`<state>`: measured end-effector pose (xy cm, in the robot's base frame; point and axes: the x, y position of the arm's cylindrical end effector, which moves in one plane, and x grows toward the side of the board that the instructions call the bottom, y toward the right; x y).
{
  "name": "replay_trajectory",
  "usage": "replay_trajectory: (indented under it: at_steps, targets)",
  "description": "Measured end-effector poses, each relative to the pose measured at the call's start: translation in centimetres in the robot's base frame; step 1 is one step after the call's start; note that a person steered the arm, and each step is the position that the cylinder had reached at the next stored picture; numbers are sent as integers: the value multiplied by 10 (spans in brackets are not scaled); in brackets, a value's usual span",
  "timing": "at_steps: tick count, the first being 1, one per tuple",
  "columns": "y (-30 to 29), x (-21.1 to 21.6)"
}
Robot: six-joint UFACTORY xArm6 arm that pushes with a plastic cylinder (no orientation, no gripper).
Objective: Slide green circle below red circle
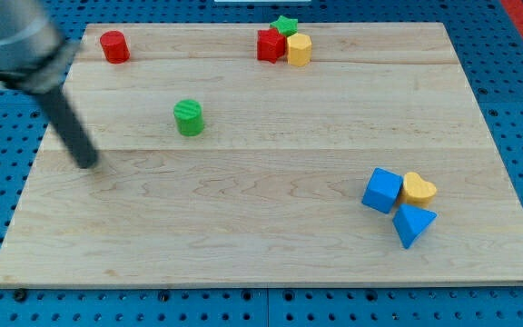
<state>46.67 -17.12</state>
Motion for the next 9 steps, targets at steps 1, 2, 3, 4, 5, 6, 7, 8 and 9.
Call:
replay_trajectory:
  at_steps: [1, 2, 3, 4, 5, 6, 7, 8, 9]
  targets:
    - [71, 14]
    - [105, 14]
    - [101, -21]
    - [81, -62]
    - [86, -87]
    - [41, -105]
    - [36, -100]
    - [37, -100]
    - [37, -100]
